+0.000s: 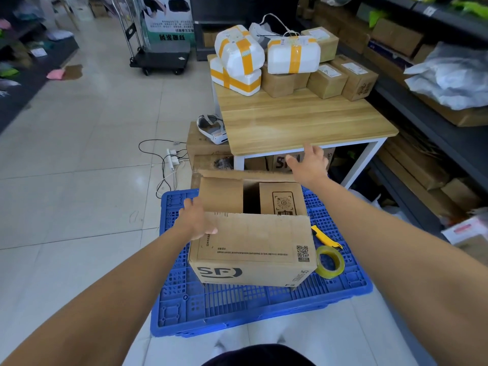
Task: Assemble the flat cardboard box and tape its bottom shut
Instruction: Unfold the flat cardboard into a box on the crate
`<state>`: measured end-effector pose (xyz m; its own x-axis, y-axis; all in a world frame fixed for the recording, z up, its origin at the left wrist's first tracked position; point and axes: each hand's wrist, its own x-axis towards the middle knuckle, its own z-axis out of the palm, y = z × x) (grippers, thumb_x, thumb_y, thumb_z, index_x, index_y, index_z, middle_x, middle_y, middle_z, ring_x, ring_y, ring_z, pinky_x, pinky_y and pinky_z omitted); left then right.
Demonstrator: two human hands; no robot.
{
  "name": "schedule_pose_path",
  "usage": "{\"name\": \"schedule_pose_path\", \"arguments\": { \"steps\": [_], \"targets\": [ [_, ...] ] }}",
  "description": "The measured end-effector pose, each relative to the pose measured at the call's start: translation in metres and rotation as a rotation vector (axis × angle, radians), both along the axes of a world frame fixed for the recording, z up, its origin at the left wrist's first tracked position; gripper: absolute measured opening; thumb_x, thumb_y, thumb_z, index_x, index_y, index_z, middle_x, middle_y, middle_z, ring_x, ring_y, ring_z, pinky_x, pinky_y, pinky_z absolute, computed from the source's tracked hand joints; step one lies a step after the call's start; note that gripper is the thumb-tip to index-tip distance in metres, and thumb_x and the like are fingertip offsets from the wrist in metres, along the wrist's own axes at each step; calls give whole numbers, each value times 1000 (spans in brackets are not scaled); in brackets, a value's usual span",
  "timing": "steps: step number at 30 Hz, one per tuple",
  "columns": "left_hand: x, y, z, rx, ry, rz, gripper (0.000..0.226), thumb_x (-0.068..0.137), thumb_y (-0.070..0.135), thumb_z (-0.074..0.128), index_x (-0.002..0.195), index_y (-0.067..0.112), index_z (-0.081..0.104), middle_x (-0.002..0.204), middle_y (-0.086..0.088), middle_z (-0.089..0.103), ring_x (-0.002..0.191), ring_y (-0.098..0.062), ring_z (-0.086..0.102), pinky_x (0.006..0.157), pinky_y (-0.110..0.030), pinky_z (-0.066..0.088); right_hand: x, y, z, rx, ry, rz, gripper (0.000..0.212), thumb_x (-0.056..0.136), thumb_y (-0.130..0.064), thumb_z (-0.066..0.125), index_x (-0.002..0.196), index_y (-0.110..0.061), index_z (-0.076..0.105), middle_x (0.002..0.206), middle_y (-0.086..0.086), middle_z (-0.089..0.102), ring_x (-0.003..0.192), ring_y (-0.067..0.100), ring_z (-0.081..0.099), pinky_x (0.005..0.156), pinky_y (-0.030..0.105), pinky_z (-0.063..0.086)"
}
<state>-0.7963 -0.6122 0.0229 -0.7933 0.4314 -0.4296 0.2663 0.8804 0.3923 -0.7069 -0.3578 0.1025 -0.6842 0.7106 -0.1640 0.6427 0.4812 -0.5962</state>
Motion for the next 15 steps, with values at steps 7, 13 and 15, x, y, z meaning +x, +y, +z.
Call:
{"name": "schedule_pose_path", "arguments": {
  "steps": [7,13,15],
  "targets": [
    [-3,-4,-4,190,-88,59,85,68,12,81,129,15,22,129,-15,30,87,-30,51,72,-40,51,-5,0,-16,-74,-107,42,47,99,-42,34,66,-11,44,71,9,40,92,27,39,78,39,32],
    [-1,-9,-9,236,56,56,115,63,14,84,142,30,2,134,-10,20,86,-28,56,62,-34,52,9,-1,-37,-124,-230,75,54,90,-53,51,122,-11,57,127,14,55,129,36,37,111,47,25],
    [1,-9,-10,211,169,25,119,61,18,85,142,34,-1,142,-8,15,115,-32,41,77,-36,49,12,0,-40,-185,-206,115,76,86,-55,58,142,-8,39,147,11,42,138,34,33,116,48,22]
  ]
}}
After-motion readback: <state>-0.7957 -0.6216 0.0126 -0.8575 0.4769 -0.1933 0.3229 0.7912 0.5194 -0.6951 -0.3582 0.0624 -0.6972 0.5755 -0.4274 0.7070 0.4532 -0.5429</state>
